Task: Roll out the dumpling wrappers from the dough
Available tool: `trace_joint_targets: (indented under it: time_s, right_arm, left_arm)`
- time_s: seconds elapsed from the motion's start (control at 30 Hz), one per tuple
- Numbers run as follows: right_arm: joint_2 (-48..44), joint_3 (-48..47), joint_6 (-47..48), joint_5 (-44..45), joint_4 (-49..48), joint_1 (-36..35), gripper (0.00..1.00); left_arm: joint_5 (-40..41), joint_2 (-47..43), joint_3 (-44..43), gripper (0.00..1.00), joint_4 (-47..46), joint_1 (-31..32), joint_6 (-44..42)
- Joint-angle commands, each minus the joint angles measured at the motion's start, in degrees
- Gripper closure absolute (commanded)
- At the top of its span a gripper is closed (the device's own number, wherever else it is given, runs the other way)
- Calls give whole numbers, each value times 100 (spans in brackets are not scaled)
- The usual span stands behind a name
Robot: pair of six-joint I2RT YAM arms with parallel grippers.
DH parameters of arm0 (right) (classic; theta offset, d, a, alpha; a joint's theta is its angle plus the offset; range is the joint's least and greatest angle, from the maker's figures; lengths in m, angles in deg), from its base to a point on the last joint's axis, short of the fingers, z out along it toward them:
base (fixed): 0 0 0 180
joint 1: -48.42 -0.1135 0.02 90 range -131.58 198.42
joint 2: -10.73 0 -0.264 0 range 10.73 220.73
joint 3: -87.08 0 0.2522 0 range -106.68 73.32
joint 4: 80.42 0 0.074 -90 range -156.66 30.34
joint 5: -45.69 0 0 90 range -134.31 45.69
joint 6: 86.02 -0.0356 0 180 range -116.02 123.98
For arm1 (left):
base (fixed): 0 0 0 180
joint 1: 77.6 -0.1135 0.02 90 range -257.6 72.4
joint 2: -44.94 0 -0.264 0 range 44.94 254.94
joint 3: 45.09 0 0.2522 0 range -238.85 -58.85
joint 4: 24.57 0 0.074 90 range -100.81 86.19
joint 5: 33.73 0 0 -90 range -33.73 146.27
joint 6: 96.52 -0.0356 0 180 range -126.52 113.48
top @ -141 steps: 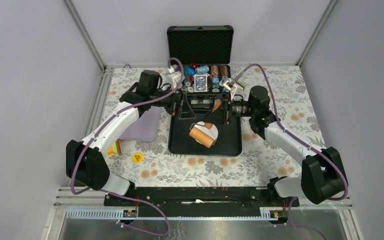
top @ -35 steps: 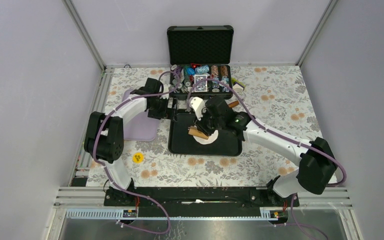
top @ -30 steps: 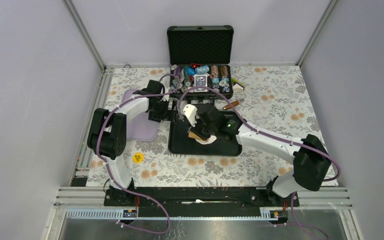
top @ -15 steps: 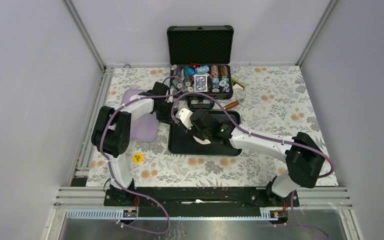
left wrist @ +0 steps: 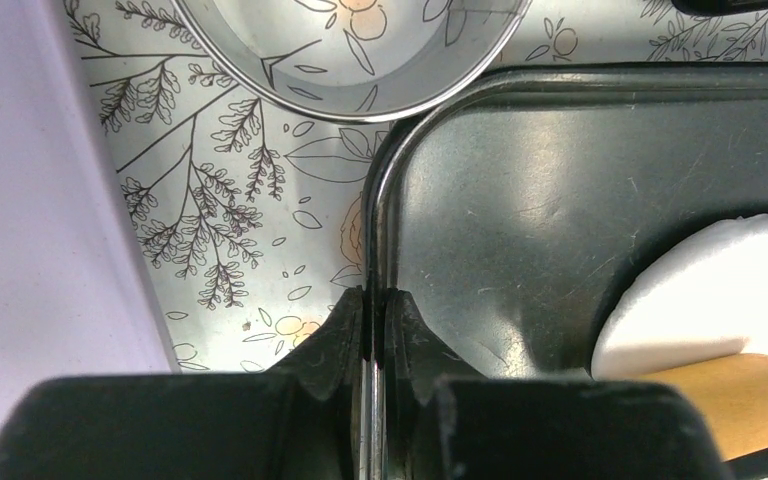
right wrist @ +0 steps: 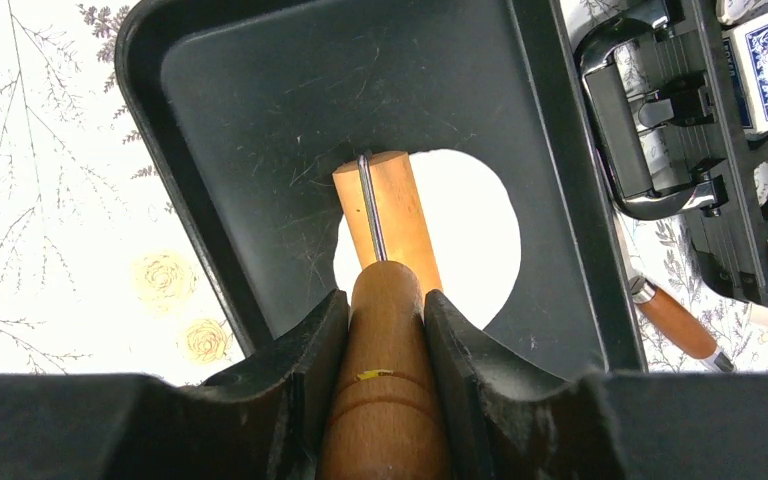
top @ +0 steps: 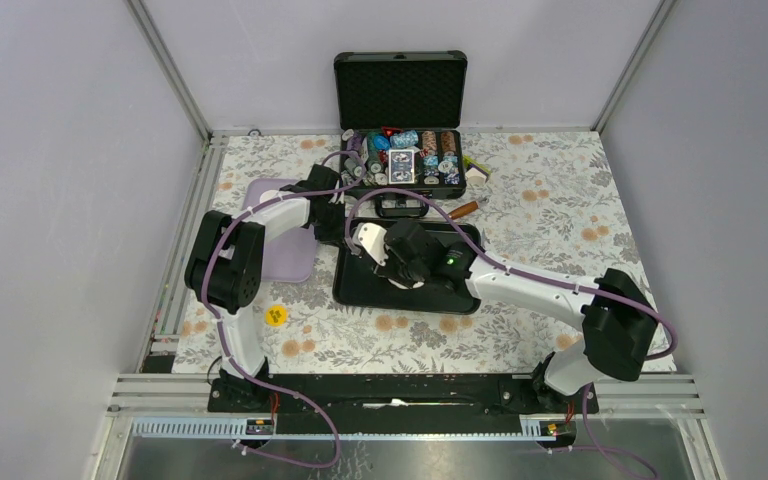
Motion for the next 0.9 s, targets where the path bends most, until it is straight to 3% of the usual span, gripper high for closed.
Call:
trace_joint_targets:
  time_s: [0.0,0.27,0.87]
  right_arm:
    - [-143,-205,86,12,426,-95,100]
    - [211,-43,170,736,435,-189,100]
    - [728,470,285,626,344,-233,100]
  left_arm:
    - [785,151,138,100,-42,-35,8]
    - [783,148,163,100,-69,-33,38]
    - [783,83,236,100,-132,-26,47]
